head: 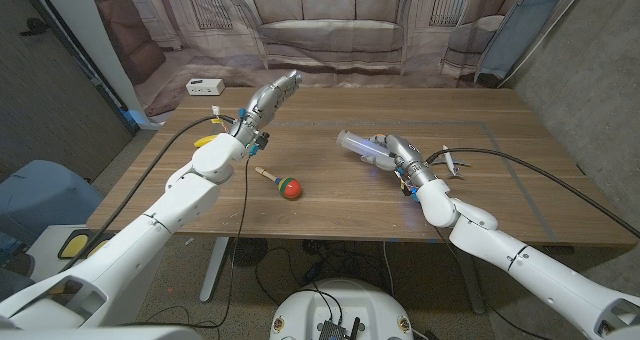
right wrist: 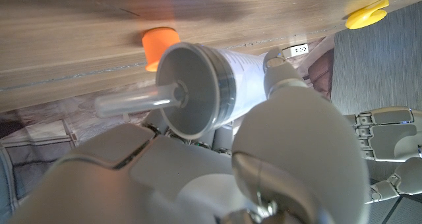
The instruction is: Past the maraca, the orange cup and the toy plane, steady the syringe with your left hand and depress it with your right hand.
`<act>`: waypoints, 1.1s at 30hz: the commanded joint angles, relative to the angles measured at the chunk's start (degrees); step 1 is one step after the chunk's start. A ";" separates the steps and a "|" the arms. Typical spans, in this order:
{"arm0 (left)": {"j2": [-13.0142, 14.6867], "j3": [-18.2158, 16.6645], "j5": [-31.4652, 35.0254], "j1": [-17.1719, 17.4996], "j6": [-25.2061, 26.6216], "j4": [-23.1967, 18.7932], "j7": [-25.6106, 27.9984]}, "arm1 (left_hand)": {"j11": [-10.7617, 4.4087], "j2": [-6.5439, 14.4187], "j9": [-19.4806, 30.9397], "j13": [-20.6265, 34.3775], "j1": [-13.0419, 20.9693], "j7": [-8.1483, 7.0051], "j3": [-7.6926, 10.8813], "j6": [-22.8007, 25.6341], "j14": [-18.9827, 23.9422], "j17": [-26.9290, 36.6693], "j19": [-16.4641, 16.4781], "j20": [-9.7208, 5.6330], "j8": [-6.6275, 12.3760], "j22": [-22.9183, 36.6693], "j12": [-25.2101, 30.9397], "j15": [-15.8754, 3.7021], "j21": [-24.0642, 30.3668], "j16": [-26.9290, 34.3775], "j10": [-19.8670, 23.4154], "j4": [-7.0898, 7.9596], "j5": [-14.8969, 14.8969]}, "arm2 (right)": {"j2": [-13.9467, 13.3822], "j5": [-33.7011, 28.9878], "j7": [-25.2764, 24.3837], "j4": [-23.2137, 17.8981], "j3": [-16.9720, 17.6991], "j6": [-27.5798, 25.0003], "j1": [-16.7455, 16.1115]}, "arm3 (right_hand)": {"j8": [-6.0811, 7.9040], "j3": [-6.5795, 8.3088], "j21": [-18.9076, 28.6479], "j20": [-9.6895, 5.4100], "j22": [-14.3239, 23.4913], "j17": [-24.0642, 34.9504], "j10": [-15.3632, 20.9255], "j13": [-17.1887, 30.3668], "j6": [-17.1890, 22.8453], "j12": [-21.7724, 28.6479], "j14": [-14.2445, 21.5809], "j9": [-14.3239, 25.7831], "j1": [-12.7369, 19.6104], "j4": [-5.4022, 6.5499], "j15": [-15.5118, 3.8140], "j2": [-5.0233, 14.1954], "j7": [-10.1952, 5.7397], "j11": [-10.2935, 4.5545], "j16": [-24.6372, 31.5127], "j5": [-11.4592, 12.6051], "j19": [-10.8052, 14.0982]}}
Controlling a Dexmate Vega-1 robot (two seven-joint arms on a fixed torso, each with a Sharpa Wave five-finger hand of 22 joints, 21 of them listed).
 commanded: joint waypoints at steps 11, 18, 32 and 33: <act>-0.67 -1.99 -4.57 1.13 1.07 2.39 0.07 | -0.19 0.15 0.14 0.06 0.13 0.09 -0.30 -0.10 -0.09 0.25 -0.07 0.34 0.28 0.07 0.11 -0.07 0.06 0.12 0.05 -0.01 -0.09 | 0.40 0.13 0.53 2.07 -1.56 -0.56 1.30 | 0.27 6.27 -0.27 -1.47 -0.06 -0.03 4.28 0.11 8.70 0.44 0.06 0.31 -0.60 6.31 -2.65 4.16 -9.11 -4.44 0.40 0.38 -0.42; -0.57 -1.93 -4.98 1.65 1.56 2.37 0.45 | 0.00 0.15 0.14 0.06 0.12 0.16 -0.31 -0.16 -0.07 0.25 -0.11 0.36 0.27 0.08 0.10 -0.04 0.06 0.14 0.00 0.00 -0.09 | 0.00 -1.53 0.39 1.85 -2.25 -1.89 1.54 | 0.20 5.88 -0.57 -1.36 -0.06 -0.14 3.96 0.11 8.56 0.31 0.18 0.32 -1.29 6.65 -2.70 4.17 -9.99 -5.39 0.47 0.36 -0.82; -0.68 -2.14 -6.01 2.51 2.25 2.54 1.23 | 0.00 0.16 0.14 0.07 0.10 -0.04 -0.34 -0.29 -0.13 0.25 -0.14 0.39 0.25 0.08 0.11 0.02 0.08 0.13 -0.01 0.01 -0.08 | -0.18 -3.14 0.25 2.38 -3.36 -3.29 1.90 | 0.26 5.56 -1.01 -1.25 -0.07 -0.41 3.96 0.14 8.72 0.33 0.55 0.33 -1.75 6.68 -2.98 4.06 -10.57 -6.05 0.56 0.37 -1.45; -0.67 -2.14 -6.03 2.55 2.27 2.55 1.27 | -0.04 0.16 0.14 0.07 0.10 0.00 -0.34 -0.33 -0.14 0.25 -0.14 0.40 0.24 0.08 0.11 0.00 0.08 0.13 -0.02 0.01 -0.08 | -0.17 -3.12 0.31 2.42 -3.39 -3.41 1.91 | 0.28 5.53 -1.08 -1.27 -0.07 -0.41 3.88 0.15 8.76 0.30 0.37 0.33 -1.81 6.70 -2.96 4.08 -10.64 -6.05 0.50 0.37 -1.57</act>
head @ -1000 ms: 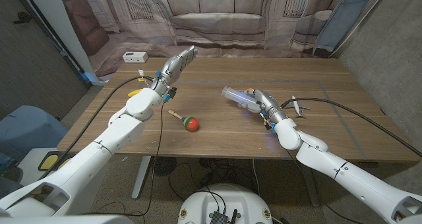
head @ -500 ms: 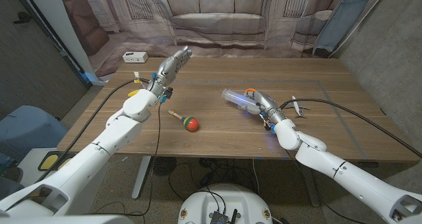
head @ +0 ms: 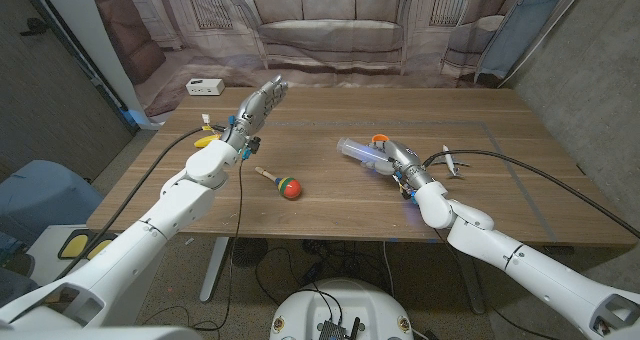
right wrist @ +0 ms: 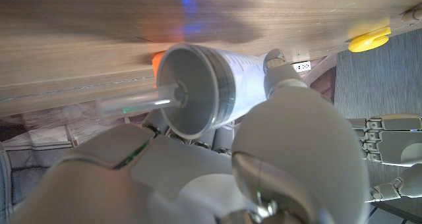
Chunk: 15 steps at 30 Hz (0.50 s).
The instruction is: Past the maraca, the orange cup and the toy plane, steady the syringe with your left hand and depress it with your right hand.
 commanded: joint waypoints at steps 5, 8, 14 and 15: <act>-0.11 -0.13 -1.20 0.73 0.58 0.45 0.45 | -0.22 0.16 0.15 0.07 0.10 -0.11 -0.36 -0.25 -0.14 0.25 -0.16 0.41 0.24 0.09 0.12 0.02 0.09 0.13 0.01 0.02 -0.08 | -0.23 -1.75 -0.10 0.62 -1.26 -1.61 0.47 | 0.42 5.75 -0.50 -1.26 -0.07 0.18 4.72 0.16 9.28 0.21 0.32 0.03 -1.95 6.27 -3.04 4.08 -10.41 -5.15 0.35 0.45 -0.33; -0.11 -0.17 -1.29 0.84 0.53 0.48 0.51 | -0.17 0.16 0.15 0.07 0.09 -0.04 -0.37 -0.25 -0.12 0.26 -0.18 0.41 0.25 0.10 0.11 -0.01 0.09 0.14 -0.03 0.02 -0.08 | -0.24 -1.84 -0.20 0.65 -1.35 -1.67 0.49 | 0.46 5.67 -0.58 -1.29 -0.07 0.14 4.62 0.17 9.39 0.19 0.29 0.03 -2.06 6.25 -3.06 4.11 -10.58 -5.58 0.35 0.46 -0.37; -0.07 -0.28 -1.42 1.02 0.46 0.50 0.66 | -0.08 0.16 0.15 0.07 0.08 -0.01 -0.38 -0.21 -0.17 0.26 -0.20 0.41 0.28 0.10 0.11 -0.01 0.09 0.13 -0.06 0.03 -0.08 | -0.44 -2.08 0.07 0.39 -1.55 -2.13 0.50 | 0.43 5.49 -0.69 -1.26 -0.08 0.26 4.42 0.20 9.34 0.15 0.27 0.02 -2.11 6.13 -3.01 4.19 -10.68 -5.56 0.52 0.46 -0.38; -0.05 -0.31 -1.44 1.07 0.47 0.47 0.69 | -0.10 0.16 0.15 0.07 0.08 0.00 -0.38 -0.19 -0.16 0.26 -0.21 0.41 0.29 0.10 0.11 0.02 0.09 0.14 -0.06 0.03 -0.08 | -0.47 -2.15 0.16 0.35 -1.60 -2.28 0.52 | 0.43 5.45 -0.71 -1.26 -0.08 0.25 4.27 0.20 9.34 0.09 0.31 0.02 -2.17 6.15 -2.97 4.16 -10.70 -5.47 0.54 0.45 -0.39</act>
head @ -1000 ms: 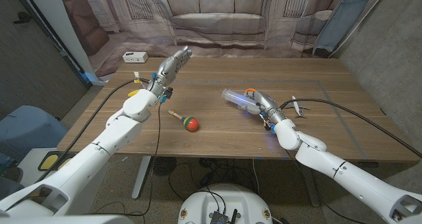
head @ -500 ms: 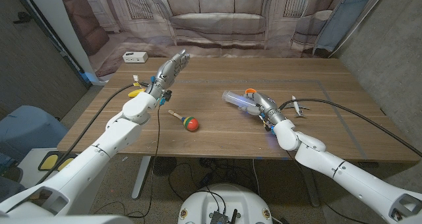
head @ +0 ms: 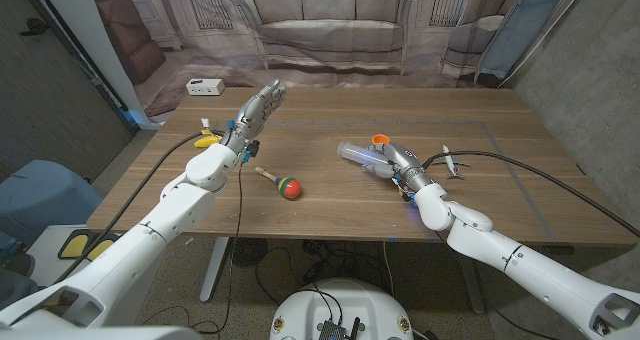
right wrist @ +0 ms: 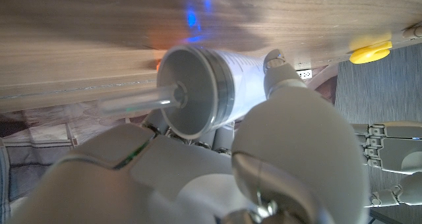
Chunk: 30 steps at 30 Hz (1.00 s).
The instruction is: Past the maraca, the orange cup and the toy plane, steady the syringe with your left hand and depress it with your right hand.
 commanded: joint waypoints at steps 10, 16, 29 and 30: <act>0.10 -0.25 -0.55 0.75 -0.08 0.03 0.35 | -0.14 0.16 0.15 0.07 0.05 -0.06 -0.41 -0.14 -0.13 0.26 -0.27 0.48 0.32 0.10 0.14 0.07 0.08 0.16 -0.02 0.05 -0.08 | -0.65 -0.30 1.46 0.27 -0.87 -0.50 0.55 | 0.22 5.37 -0.37 -0.87 -0.09 0.37 3.73 0.26 9.91 -0.13 0.20 0.06 -2.21 5.62 -2.55 4.26 -10.63 -5.23 0.65 0.36 -0.48; 0.05 -0.18 -0.50 0.76 -0.18 0.02 0.35 | 0.22 0.18 0.15 0.08 0.04 0.10 -0.42 -0.15 -0.10 0.26 -0.15 -0.31 0.33 0.10 0.16 0.07 0.15 0.18 0.03 0.06 -0.07 | -0.93 -0.33 2.87 0.07 -1.16 -1.57 0.77 | 0.21 5.13 -0.62 -0.48 -0.09 0.62 3.25 0.37 9.99 -0.15 0.04 0.02 -2.18 5.35 -2.03 4.19 -10.57 -4.67 0.85 0.26 -0.86; -0.08 0.32 -0.29 -0.11 -0.08 0.34 -0.32 | 0.07 0.20 0.15 0.08 0.03 0.15 -0.44 -0.11 -0.04 0.26 -0.14 -0.32 0.35 0.10 0.18 -0.01 0.16 0.20 0.06 0.07 -0.07 | -0.96 1.28 3.71 0.27 -0.94 -2.33 0.25 | -0.13 3.97 -1.57 0.49 -0.10 1.35 1.32 1.08 9.33 -0.09 -1.79 -0.10 -2.62 4.64 -0.87 3.62 -10.77 -4.39 0.98 -0.01 -2.25; -0.06 0.34 -0.24 -0.15 -0.06 0.32 -0.30 | 0.07 0.20 0.15 0.08 0.03 0.17 -0.44 -0.14 -0.02 0.26 -0.14 -0.34 0.34 0.10 0.18 0.01 0.16 0.20 0.05 0.07 -0.07 | -1.01 1.31 3.72 0.23 -0.93 -2.44 0.21 | -0.13 3.96 -1.60 0.52 -0.10 1.36 1.29 1.09 9.32 -0.09 -1.81 -0.11 -2.62 4.62 -0.91 3.62 -10.73 -4.39 0.98 -0.01 -2.31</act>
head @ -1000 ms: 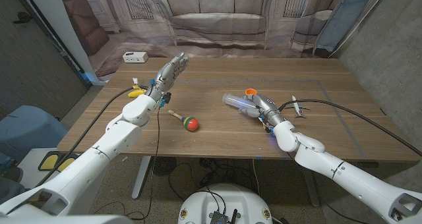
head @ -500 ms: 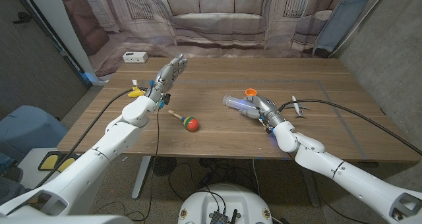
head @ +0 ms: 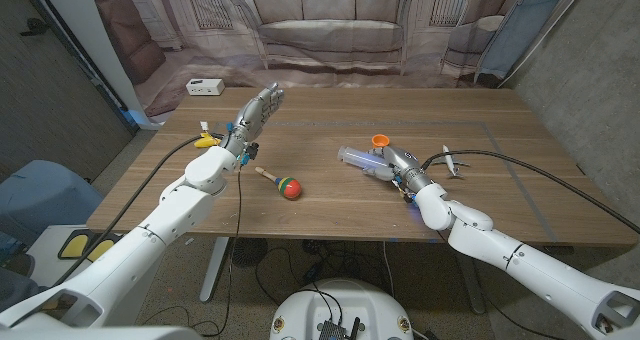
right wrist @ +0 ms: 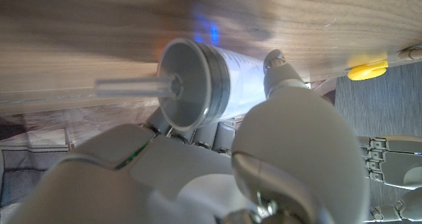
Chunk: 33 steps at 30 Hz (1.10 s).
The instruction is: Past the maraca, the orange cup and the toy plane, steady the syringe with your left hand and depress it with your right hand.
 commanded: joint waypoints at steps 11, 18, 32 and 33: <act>-0.31 0.72 0.22 -1.25 -0.13 0.58 -0.78 | -0.07 0.21 0.15 0.08 0.02 0.06 -0.21 -0.13 -0.09 0.26 0.04 0.22 0.35 0.10 0.18 -0.03 0.16 0.18 0.04 -0.17 -0.07 | -0.73 2.48 2.15 0.82 0.03 0.25 0.00 | -0.33 2.03 -1.56 1.30 0.33 0.20 -1.24 0.85 7.79 -0.17 -2.48 -0.10 -5.83 5.31 0.25 2.44 -8.55 -0.82 -0.16 0.07 -2.00; -0.38 0.77 0.24 -1.42 -0.14 0.77 -0.83 | -0.04 0.23 0.15 0.08 0.02 0.05 -0.21 -0.14 -0.12 0.26 -0.02 0.39 0.35 0.10 0.18 -0.03 0.14 0.16 0.03 -0.16 -0.07 | -1.10 1.84 2.54 0.93 -0.34 0.42 0.30 | -0.85 -0.06 -3.26 2.53 0.30 -0.07 -5.61 0.98 5.38 -0.64 -5.19 -0.11 -7.16 4.13 1.14 -0.12 -7.11 0.20 -1.06 0.47 -4.17; -0.63 0.93 0.32 -1.93 -0.77 1.34 -1.37 | -0.26 0.27 0.15 0.08 0.02 -0.04 -0.22 -0.14 -0.12 0.26 -0.11 0.82 0.35 0.11 0.20 -0.05 0.12 0.17 0.07 -0.16 -0.07 | -1.69 0.92 2.11 0.45 -0.28 0.40 -0.13 | -1.60 -3.01 -7.96 4.62 0.32 -1.13 -16.51 0.99 -3.50 -0.91 -14.20 0.00 -10.47 2.66 3.33 -2.25 -6.46 2.86 -3.69 0.61 -9.48; -0.68 0.93 0.26 -1.95 -0.83 1.39 -1.43 | -0.27 0.27 0.15 0.08 0.02 -0.05 -0.22 -0.15 -0.12 0.26 -0.11 0.83 0.35 0.11 0.20 -0.06 0.12 0.17 0.07 -0.16 -0.07 | -1.74 0.77 2.07 0.40 -0.30 0.35 -0.15 | -1.61 -3.07 -8.18 4.67 0.32 -1.18 -16.93 0.99 -4.00 -0.88 -14.54 0.00 -10.54 2.58 3.40 -2.22 -6.45 3.11 -3.72 0.63 -9.69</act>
